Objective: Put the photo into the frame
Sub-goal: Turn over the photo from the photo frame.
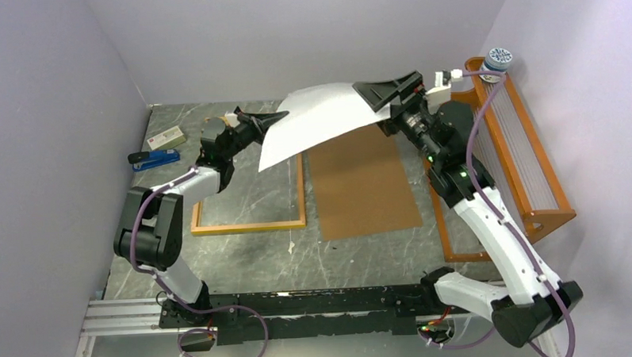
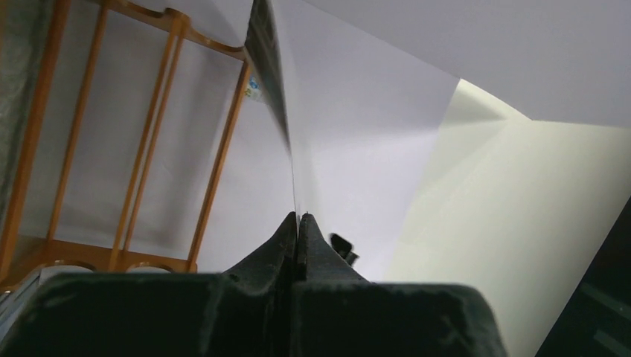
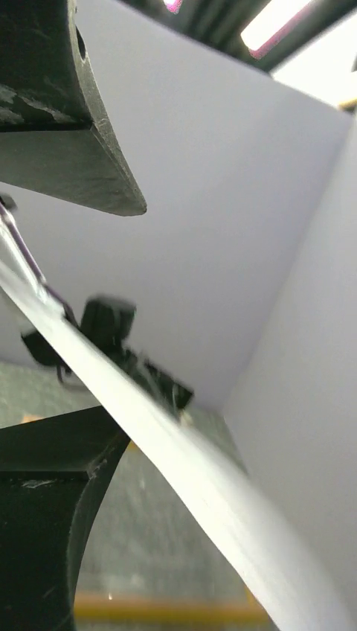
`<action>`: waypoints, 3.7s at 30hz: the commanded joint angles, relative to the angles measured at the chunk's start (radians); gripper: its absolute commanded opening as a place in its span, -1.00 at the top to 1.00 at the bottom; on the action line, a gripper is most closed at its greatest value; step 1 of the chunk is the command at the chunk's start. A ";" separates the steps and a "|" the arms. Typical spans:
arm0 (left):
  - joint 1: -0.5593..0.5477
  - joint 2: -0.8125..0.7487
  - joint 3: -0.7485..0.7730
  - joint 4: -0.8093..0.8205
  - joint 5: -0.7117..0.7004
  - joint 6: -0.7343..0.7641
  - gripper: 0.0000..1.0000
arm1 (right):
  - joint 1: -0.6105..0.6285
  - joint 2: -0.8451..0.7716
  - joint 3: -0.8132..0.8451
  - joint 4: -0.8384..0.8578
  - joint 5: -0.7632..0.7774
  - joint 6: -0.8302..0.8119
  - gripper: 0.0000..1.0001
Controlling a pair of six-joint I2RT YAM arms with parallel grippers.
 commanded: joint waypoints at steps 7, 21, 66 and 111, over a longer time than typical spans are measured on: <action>0.048 -0.060 0.275 -0.224 0.139 0.091 0.95 | -0.111 -0.125 -0.095 -0.442 0.246 -0.125 -0.98; 0.067 -0.012 0.659 -0.367 0.422 0.427 0.95 | -0.153 -0.064 -0.243 -0.036 -0.061 0.085 -0.98; 0.074 -0.015 0.719 -0.099 0.158 -0.046 0.95 | -0.008 0.201 -0.273 0.887 -0.129 0.408 -0.97; 0.314 -0.088 0.604 -0.518 0.466 0.460 0.09 | -0.137 0.311 -0.241 0.898 -0.314 0.446 1.00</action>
